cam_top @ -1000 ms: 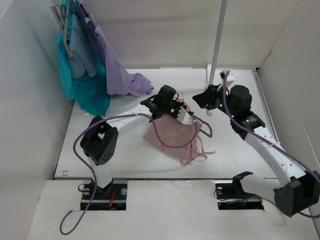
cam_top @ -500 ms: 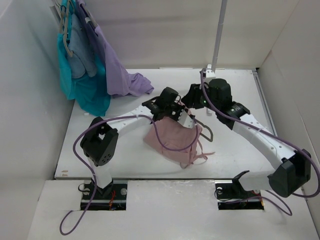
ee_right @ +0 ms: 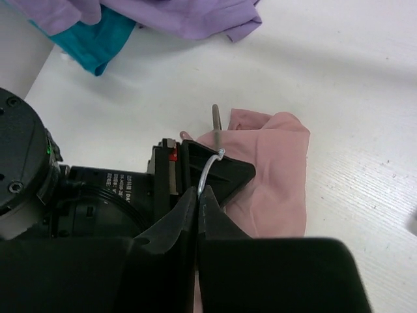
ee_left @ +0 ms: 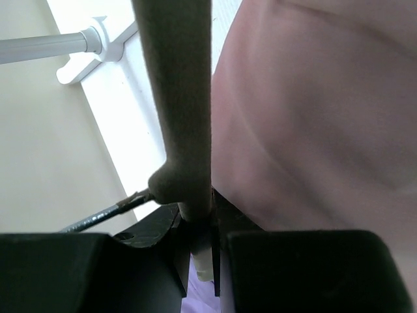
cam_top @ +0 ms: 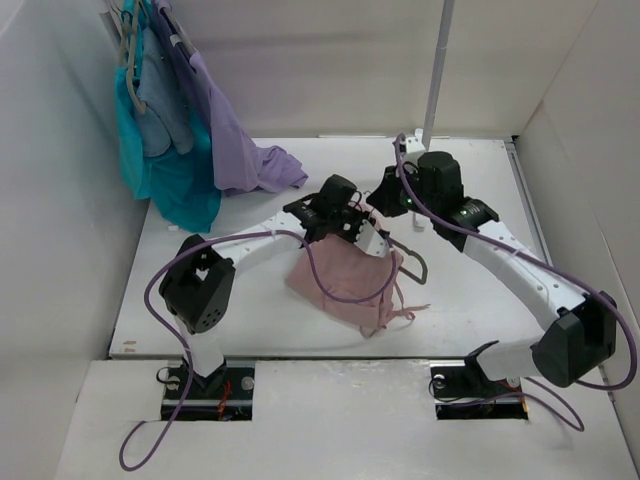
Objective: Place the trousers on the hanger
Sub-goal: Place the hanger at the clothesline.
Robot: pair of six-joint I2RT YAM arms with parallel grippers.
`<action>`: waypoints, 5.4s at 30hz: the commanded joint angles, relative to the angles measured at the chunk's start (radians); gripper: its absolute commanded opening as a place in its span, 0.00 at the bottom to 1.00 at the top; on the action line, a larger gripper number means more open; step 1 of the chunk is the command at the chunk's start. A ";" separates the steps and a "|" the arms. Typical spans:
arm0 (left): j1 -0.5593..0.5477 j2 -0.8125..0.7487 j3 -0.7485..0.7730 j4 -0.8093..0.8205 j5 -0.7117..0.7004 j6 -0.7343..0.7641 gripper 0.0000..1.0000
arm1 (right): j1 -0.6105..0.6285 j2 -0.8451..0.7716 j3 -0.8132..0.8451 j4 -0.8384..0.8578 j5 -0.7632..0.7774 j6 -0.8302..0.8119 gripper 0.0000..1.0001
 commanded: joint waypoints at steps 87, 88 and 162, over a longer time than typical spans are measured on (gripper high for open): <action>0.360 -0.527 -0.056 -0.279 -0.019 -1.221 1.00 | -0.208 0.565 1.415 -0.223 0.251 -0.256 0.00; 0.369 -0.538 -0.056 -0.279 -0.010 -1.221 1.00 | -0.208 0.577 1.415 -0.207 0.265 -0.247 0.00; 0.435 -0.607 -0.179 -0.232 0.102 -1.231 1.00 | -0.228 0.332 1.004 -0.186 0.040 -0.062 1.00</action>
